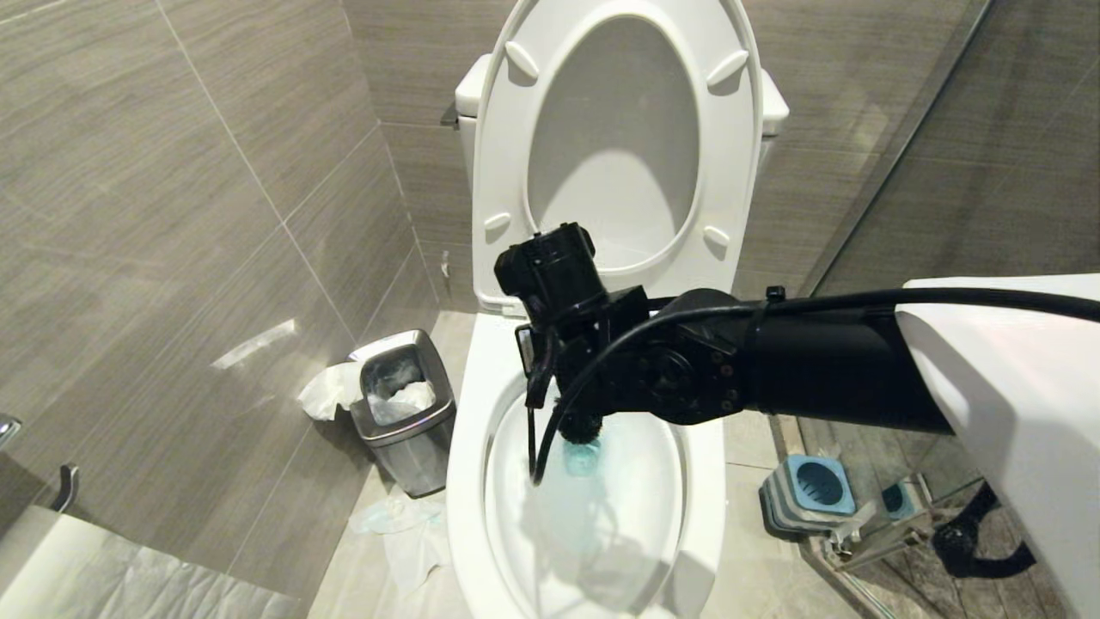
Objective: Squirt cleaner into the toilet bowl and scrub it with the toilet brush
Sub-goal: Scrub the toilet bowl
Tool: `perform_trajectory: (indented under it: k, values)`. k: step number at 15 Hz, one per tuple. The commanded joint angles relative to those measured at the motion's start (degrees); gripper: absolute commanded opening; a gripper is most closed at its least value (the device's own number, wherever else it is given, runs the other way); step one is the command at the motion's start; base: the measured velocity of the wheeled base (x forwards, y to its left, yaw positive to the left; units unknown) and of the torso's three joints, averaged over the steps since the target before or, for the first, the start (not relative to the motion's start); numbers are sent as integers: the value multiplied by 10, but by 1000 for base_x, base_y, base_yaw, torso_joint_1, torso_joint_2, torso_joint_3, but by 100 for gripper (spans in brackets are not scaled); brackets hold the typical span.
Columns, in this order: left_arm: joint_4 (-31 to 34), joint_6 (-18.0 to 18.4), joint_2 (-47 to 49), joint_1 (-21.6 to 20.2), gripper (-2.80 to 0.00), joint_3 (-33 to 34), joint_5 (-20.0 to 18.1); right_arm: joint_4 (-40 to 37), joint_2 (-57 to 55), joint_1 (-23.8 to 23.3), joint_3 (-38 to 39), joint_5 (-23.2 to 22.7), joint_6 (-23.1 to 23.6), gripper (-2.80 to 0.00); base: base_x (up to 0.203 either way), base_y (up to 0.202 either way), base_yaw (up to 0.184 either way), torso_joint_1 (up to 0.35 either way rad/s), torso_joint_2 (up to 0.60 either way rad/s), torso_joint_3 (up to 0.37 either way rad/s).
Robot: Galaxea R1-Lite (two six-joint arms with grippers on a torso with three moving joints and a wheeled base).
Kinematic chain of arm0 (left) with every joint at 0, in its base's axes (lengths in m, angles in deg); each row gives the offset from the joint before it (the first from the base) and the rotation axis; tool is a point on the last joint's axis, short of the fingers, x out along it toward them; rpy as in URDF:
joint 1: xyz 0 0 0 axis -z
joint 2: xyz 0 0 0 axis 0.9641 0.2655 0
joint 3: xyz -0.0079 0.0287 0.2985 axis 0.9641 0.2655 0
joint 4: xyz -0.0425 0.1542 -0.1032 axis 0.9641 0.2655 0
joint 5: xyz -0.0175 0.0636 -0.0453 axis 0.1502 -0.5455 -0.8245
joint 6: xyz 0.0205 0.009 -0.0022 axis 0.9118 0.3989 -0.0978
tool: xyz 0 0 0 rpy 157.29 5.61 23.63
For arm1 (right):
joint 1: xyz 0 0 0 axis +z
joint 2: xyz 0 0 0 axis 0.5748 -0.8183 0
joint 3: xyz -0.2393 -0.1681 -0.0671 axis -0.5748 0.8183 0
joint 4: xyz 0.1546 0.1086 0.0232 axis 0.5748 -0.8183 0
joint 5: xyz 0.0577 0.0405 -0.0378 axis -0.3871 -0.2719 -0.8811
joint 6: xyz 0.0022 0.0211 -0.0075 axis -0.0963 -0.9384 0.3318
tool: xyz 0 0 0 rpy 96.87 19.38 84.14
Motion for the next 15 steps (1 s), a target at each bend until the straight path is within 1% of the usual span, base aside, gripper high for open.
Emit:
perform_trajectory:
  k: [1,5,7,11,15]
  values:
    - [0,0,1,0,-280,0,0,0,12,-8,1,2,6,-280,0,0,0,0,0,0]
    - [0,0,1,0,-280,0,0,-22,47,-8,29,3,8,-280,0,0,0,0,0,0]
    - [0,0,1,0,-280,0,0,-26,75,-8,69,2,7,-280,0,0,0,0,0,0]
    - [0,0,1,0,-280,0,0,-21,142,-6,178,-1,-2,-280,0,0,0,0,0,0]
    - [0,0,1,0,-280,0,0,-21,188,32,247,-2,-39,-280,0,0,0,0,0,0]
